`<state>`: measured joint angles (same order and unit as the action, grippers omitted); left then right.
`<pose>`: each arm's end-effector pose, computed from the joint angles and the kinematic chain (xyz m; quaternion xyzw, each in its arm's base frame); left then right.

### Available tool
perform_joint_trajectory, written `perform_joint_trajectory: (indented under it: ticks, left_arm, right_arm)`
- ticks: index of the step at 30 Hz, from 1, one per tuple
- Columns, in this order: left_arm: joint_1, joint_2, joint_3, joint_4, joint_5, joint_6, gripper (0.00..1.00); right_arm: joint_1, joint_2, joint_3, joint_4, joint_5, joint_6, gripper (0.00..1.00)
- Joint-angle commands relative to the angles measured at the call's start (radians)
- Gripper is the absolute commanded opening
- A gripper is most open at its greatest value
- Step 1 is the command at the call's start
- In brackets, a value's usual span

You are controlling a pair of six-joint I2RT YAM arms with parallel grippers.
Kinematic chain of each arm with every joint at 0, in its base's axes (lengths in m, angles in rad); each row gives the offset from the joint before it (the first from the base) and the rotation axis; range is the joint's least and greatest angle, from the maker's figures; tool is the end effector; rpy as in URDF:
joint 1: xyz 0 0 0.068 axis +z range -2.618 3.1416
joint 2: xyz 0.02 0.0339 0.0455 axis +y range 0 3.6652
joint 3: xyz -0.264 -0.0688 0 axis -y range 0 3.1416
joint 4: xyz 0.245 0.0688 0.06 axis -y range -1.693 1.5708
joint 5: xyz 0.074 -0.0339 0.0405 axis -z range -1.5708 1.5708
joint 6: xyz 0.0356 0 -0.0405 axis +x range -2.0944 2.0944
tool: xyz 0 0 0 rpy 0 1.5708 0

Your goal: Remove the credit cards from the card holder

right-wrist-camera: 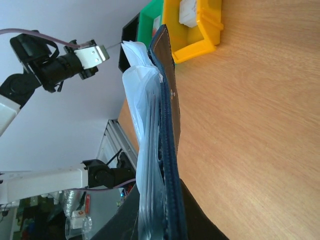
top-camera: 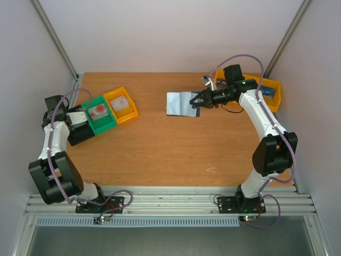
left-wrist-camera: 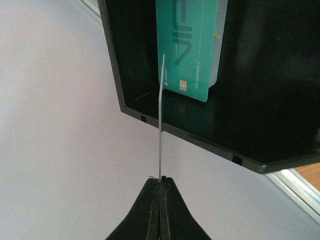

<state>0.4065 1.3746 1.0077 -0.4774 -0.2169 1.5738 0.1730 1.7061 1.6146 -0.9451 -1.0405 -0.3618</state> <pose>0.2643 0.1221 0.2593 0.4800 0.7966 0.3508 0.1092 0.3414 0.0908 0.3333 -0.3477 0.7725 0.4557 0.2732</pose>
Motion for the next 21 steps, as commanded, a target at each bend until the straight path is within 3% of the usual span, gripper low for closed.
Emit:
perform_joint_trajectory:
  ticks: [1, 21]
  left_arm:
    - [0.007, 0.036, -0.003, 0.142, 0.001, 0.048, 0.0]
    - [-0.015, 0.24, 0.034, 0.254, 0.043, -0.035, 0.0]
  right_arm:
    - [-0.019, -0.051, 0.014, -0.021, -0.036, -0.038, 0.01]
    - [-0.069, 0.025, 0.072, -0.07, -0.069, -0.055, 0.01]
